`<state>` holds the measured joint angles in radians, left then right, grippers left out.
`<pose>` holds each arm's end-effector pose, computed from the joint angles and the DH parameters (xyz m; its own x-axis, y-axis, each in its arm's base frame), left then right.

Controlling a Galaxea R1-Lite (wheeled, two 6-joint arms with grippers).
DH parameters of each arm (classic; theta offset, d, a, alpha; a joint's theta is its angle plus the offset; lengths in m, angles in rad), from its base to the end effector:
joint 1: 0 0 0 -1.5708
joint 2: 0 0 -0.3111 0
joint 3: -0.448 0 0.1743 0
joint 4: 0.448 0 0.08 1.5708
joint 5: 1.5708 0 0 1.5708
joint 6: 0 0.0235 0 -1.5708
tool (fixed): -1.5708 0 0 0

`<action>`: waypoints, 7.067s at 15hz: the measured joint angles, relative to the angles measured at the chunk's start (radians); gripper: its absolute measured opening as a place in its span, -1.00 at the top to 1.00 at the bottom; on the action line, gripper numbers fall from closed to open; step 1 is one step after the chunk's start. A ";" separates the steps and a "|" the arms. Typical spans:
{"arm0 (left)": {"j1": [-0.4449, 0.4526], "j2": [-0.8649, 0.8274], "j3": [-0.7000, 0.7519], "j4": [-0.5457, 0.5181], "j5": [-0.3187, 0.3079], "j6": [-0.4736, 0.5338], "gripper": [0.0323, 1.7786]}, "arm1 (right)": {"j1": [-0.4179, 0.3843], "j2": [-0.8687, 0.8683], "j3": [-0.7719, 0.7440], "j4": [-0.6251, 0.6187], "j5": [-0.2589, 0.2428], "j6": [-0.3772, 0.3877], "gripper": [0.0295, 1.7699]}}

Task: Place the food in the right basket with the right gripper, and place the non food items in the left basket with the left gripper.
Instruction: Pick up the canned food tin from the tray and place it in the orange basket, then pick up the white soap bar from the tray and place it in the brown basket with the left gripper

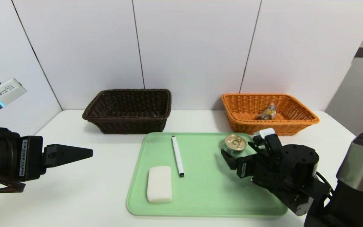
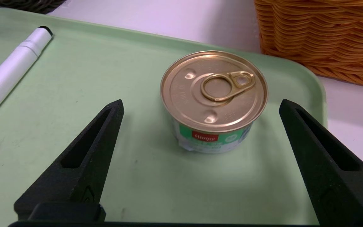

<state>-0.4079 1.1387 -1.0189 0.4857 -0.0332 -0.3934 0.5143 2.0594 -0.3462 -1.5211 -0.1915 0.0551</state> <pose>0.1097 -0.0482 0.2798 0.7412 -0.3565 -0.5689 0.1890 0.9239 -0.3326 0.2631 0.1435 0.0888 0.9326 0.3083 -0.1874 -0.3106 0.9504 0.0178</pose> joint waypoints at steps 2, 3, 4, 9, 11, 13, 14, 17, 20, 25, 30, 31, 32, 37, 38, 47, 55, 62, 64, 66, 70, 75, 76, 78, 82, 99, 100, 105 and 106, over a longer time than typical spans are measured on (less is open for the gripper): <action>0.000 0.000 0.000 0.000 0.000 0.000 -0.90 | -0.008 0.023 -0.012 0.000 0.007 -0.002 -0.92; 0.000 0.000 0.000 0.000 0.000 0.000 -0.90 | -0.012 0.035 -0.017 0.000 0.012 -0.002 -0.92; 0.000 0.000 0.001 0.000 0.000 0.000 -0.90 | -0.016 0.045 -0.026 0.000 0.017 -0.002 -0.92; 0.000 0.001 0.000 0.000 0.001 0.000 -0.90 | -0.027 0.089 -0.087 0.000 0.021 -0.002 -0.92; 0.000 0.001 0.000 0.000 0.001 0.000 -0.90 | -0.037 0.101 -0.103 0.000 0.022 -0.002 -0.92; 0.000 0.003 0.000 0.000 0.001 0.000 -0.90 | -0.048 0.111 -0.120 -0.001 0.024 -0.003 -0.92; 0.000 0.003 0.000 0.000 0.001 0.000 -0.90 | -0.053 0.116 -0.125 -0.001 0.029 -0.005 -0.92; 0.000 0.007 0.000 0.000 0.001 0.000 -0.90 | -0.058 0.129 -0.138 -0.001 0.030 -0.007 -0.92; 0.000 0.011 0.000 -0.001 0.001 0.000 -0.90 | -0.059 0.140 -0.156 -0.002 0.028 -0.008 -0.92; 0.000 0.015 0.000 -0.001 0.001 0.000 -0.90 | -0.068 0.149 -0.174 -0.001 0.038 -0.003 -0.92; 0.000 0.016 -0.002 -0.001 0.001 0.000 -0.90 | -0.068 0.148 -0.160 0.001 0.046 0.004 -0.82; 0.000 0.016 -0.003 -0.001 0.002 0.000 -0.90 | -0.068 0.148 -0.160 0.000 0.046 0.004 -0.62; 0.000 0.015 -0.003 -0.001 0.002 0.000 -0.90 | -0.068 0.148 -0.160 0.000 0.046 0.003 -0.43; 0.000 0.011 -0.001 0.003 0.003 0.000 -0.90 | -0.066 0.139 -0.157 0.003 0.045 0.003 -0.17; 0.000 0.010 -0.001 0.004 0.003 0.000 -0.90 | -0.062 0.131 -0.153 0.002 0.046 0.003 -0.17; 0.001 0.003 -0.001 0.006 0.007 0.000 -0.90 | 0.101 -0.117 0.001 0.000 0.046 0.008 -0.16; 0.001 -0.006 0.001 0.013 0.009 0.001 -0.90 | 0.085 -0.341 -0.237 0.261 0.065 0.000 -0.16; 0.001 -0.008 -0.001 0.012 0.009 0.001 -0.90 | -0.202 -0.296 -0.825 0.926 0.177 0.006 -0.16; 0.001 -0.011 0.000 0.013 0.009 0.002 -0.90 | -0.249 -0.224 -0.923 1.056 0.186 0.005 -0.16; 0.001 -0.013 0.000 0.012 0.009 0.002 -0.90 | -0.280 -0.158 -0.996 1.173 0.187 0.006 -0.16; 0.001 -0.011 0.000 0.009 0.006 0.005 -0.90 | -0.328 -0.029 -1.083 1.237 0.186 0.006 -0.16; 0.001 -0.009 0.003 0.007 0.006 0.003 -0.90 | -0.360 0.089 -1.112 1.250 0.188 0.006 -0.16; 0.001 -0.007 0.003 0.007 0.006 0.003 -0.90 | -0.361 0.104 -1.118 1.251 0.188 0.006 -0.16; 0.001 -0.005 0.003 0.007 0.006 0.003 -0.90 | -0.362 0.123 -1.126 1.246 0.188 0.005 -0.16; 0.001 0.001 0.002 0.003 0.006 0.003 -0.90 | -0.363 0.135 -1.148 1.247 0.187 0.004 -0.41; -0.105 0.230 -0.528 0.465 0.018 -0.099 -0.90 | -0.348 -0.416 -1.246 2.307 0.253 0.015 -0.87; -0.140 0.293 -0.599 0.524 0.039 -0.139 -0.90 | -0.351 -0.443 -1.247 2.410 0.261 0.038 -0.88; -0.312 0.620 -0.888 0.675 0.217 -0.313 -0.90 | -0.355 -0.505 -1.234 2.514 0.251 0.074 -0.91; -0.341 0.682 -0.916 0.688 0.247 -0.336 -0.90 | -0.355 -0.507 -1.229 2.514 0.251 0.074 -0.91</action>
<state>-0.7489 1.8204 -1.9349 1.1738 0.2134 -0.7298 0.1591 1.5528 -1.5749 0.9928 0.0596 0.1294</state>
